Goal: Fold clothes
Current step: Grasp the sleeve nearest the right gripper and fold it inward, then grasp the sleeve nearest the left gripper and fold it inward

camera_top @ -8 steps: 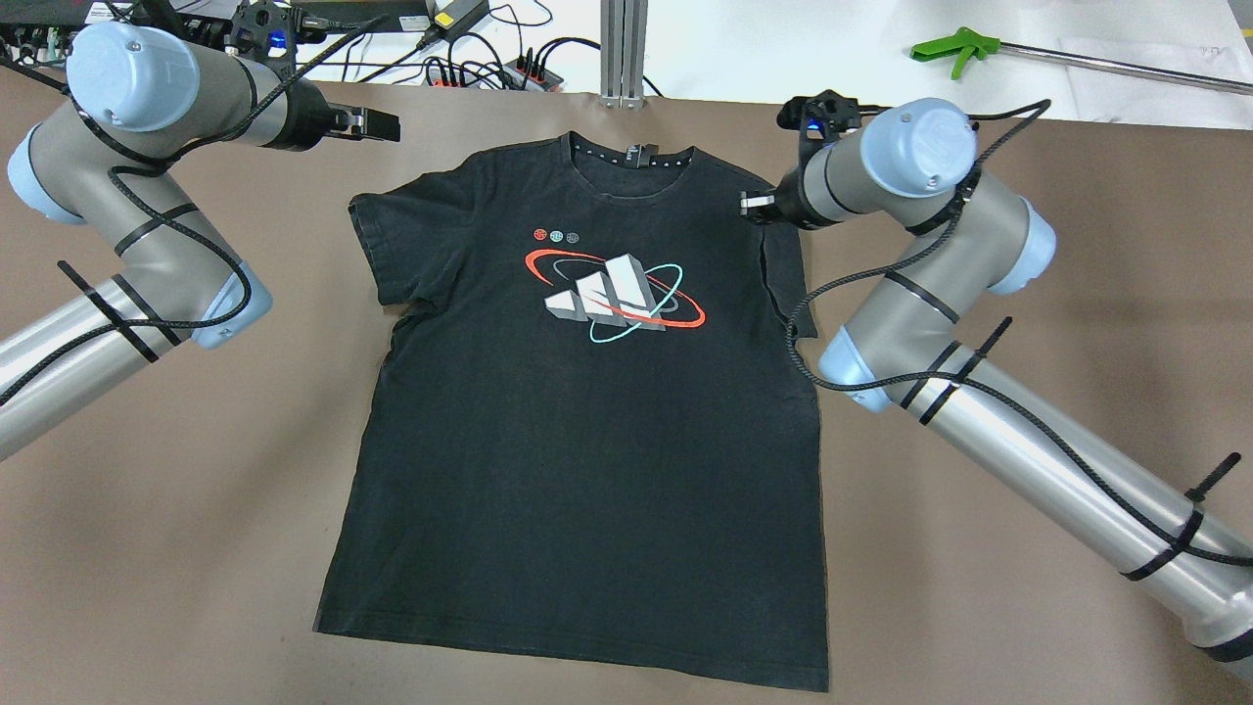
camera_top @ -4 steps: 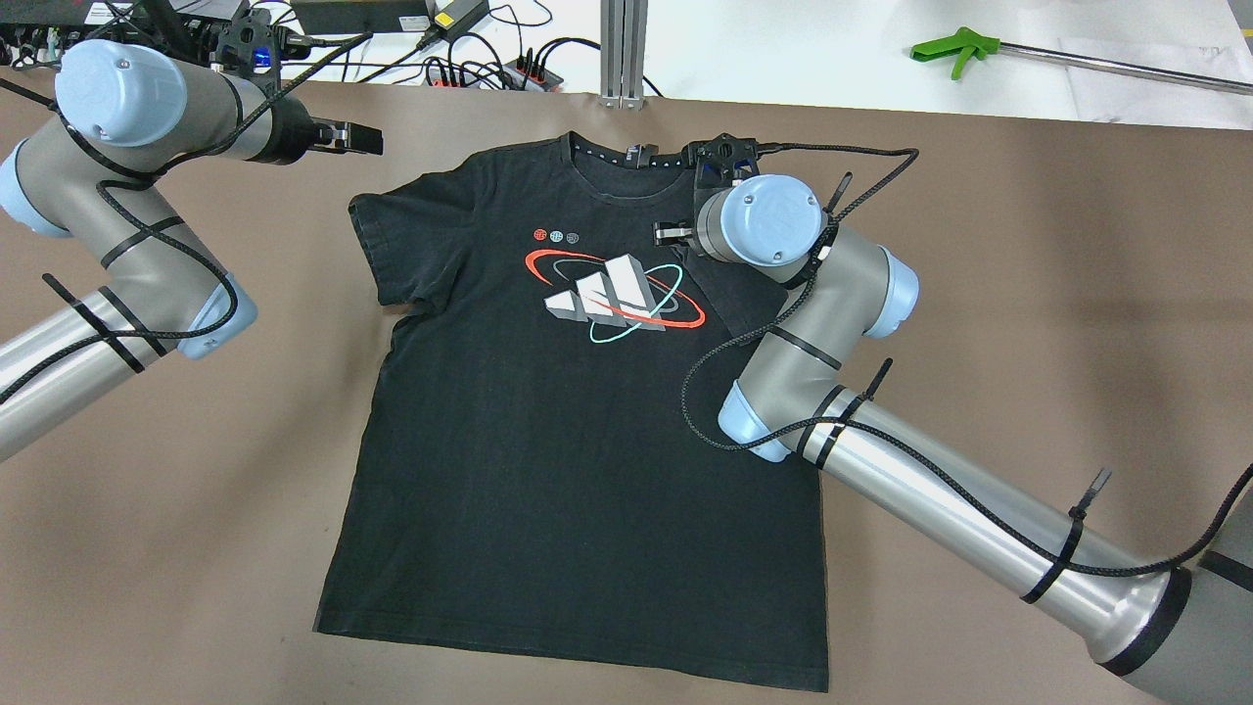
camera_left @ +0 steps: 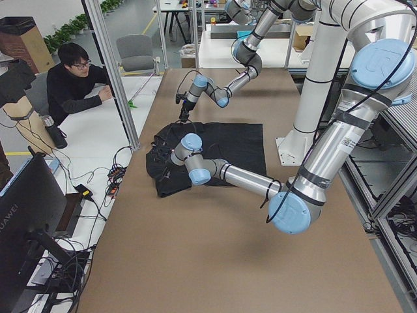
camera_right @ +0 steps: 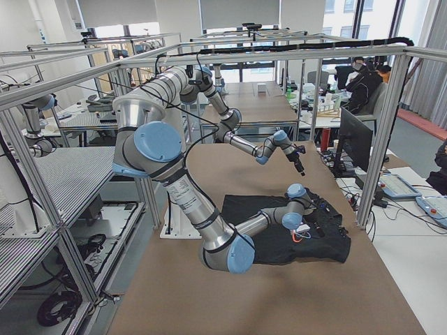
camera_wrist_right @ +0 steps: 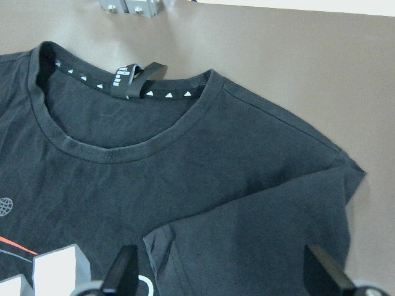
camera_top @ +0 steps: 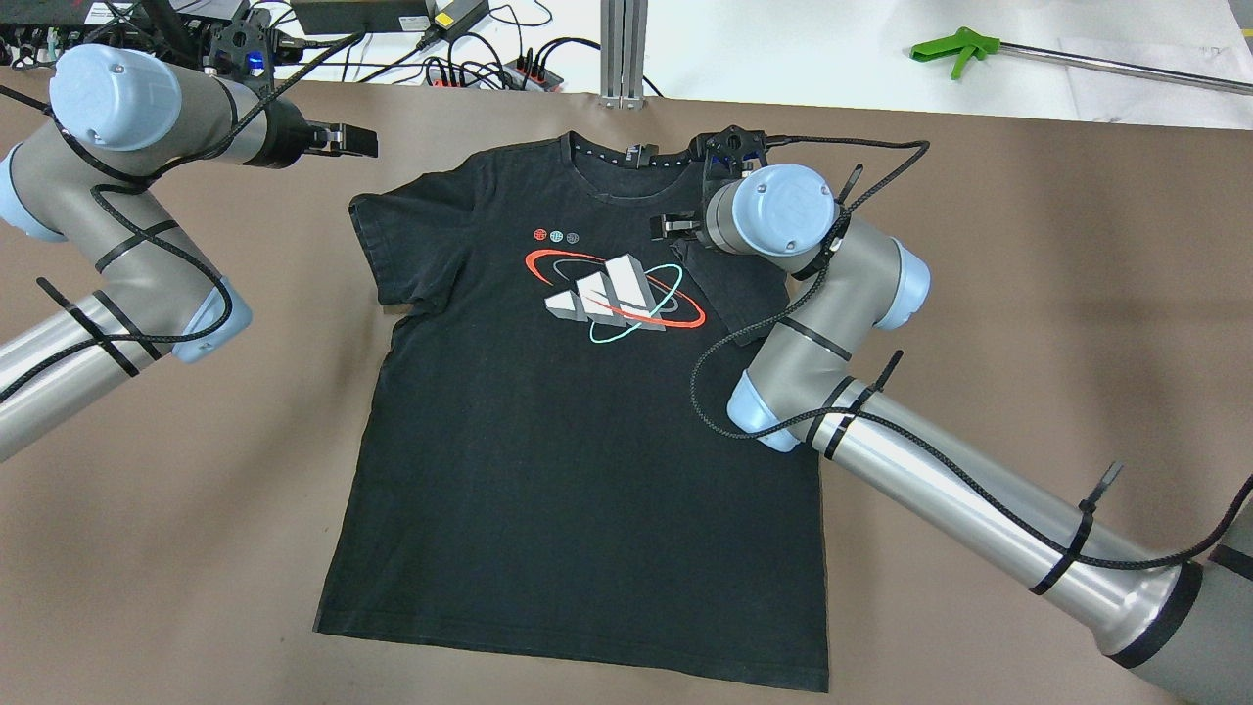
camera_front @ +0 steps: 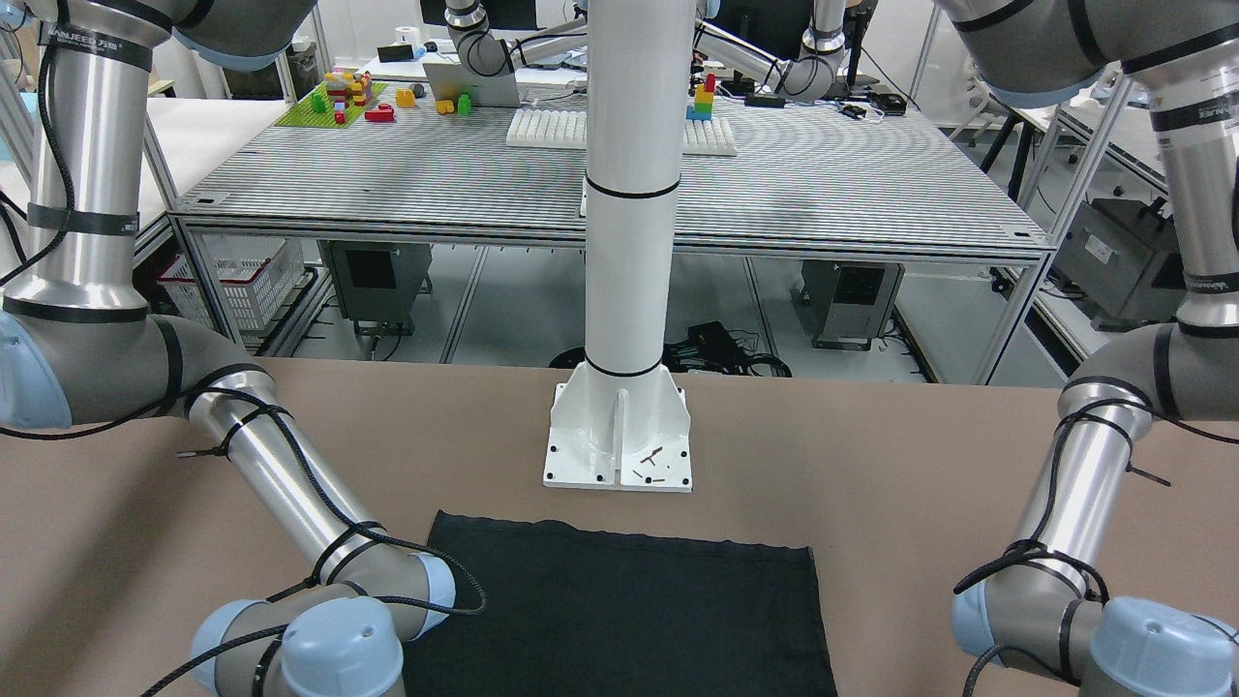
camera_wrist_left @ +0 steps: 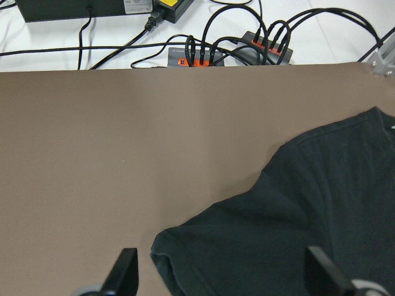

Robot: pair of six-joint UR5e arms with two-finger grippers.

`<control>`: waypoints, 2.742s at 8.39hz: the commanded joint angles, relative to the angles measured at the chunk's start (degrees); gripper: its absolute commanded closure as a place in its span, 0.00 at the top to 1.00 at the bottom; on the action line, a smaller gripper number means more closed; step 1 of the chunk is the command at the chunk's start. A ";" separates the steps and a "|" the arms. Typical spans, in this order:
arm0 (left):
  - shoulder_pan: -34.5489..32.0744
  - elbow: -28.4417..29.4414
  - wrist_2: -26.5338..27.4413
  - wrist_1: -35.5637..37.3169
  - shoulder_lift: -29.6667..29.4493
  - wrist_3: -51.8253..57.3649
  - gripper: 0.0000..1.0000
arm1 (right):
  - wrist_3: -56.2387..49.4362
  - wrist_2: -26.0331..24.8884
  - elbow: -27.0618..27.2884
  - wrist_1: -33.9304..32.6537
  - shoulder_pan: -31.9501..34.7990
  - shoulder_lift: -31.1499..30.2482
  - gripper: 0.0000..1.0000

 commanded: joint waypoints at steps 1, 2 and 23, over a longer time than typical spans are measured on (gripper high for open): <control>1.46 9.29 2.52 -9.62 -0.22 4.53 0.95 | -0.50 4.75 4.20 -0.01 3.12 -3.49 0.94; 2.69 16.23 4.28 -15.52 -3.62 4.27 0.95 | -0.67 5.45 4.47 -0.01 3.73 -3.76 0.94; 3.42 22.73 2.65 -13.49 -9.45 4.27 0.00 | -0.58 5.55 7.11 0.43 4.53 -8.42 0.94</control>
